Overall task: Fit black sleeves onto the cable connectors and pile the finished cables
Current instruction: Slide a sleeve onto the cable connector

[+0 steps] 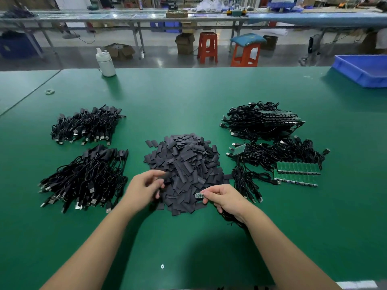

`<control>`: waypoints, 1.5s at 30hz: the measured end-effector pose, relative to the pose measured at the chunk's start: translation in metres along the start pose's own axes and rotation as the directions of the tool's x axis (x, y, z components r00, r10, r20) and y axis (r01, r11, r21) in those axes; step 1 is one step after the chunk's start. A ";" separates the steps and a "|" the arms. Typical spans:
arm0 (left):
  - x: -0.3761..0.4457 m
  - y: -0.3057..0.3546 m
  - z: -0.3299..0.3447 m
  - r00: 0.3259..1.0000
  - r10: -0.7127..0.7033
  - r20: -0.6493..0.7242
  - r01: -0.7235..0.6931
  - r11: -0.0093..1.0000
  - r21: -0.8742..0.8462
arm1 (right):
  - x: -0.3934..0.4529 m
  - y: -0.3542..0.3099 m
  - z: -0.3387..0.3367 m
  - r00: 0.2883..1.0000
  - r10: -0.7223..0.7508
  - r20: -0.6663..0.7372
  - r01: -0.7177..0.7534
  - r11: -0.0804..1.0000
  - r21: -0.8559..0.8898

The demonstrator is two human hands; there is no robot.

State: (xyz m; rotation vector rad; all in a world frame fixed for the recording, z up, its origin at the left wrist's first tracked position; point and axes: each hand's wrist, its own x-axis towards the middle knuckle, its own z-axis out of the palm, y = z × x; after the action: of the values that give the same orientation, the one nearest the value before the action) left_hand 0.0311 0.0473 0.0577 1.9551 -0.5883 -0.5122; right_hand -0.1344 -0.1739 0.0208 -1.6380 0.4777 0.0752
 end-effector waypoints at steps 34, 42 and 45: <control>-0.056 -0.017 0.095 0.937 0.228 -0.264 -0.193 0.969 0.152 | 0.004 -0.002 -0.003 0.989 0.052 0.135 -0.053 0.999 0.006; -0.059 -0.015 0.096 0.930 0.257 -0.262 -0.214 0.960 0.180 | 0.006 -0.001 -0.005 0.984 0.077 0.158 -0.079 0.997 0.008; -0.062 -0.011 0.098 0.920 0.287 -0.265 -0.226 0.945 0.237 | 0.006 -0.002 -0.005 0.983 0.073 0.171 -0.073 0.997 -0.007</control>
State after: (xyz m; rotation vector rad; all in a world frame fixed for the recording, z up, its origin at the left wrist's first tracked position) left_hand -0.0731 0.0213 0.0126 2.0534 -0.7121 0.0115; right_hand -0.1296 -0.1802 0.0220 -1.5989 0.4061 0.2687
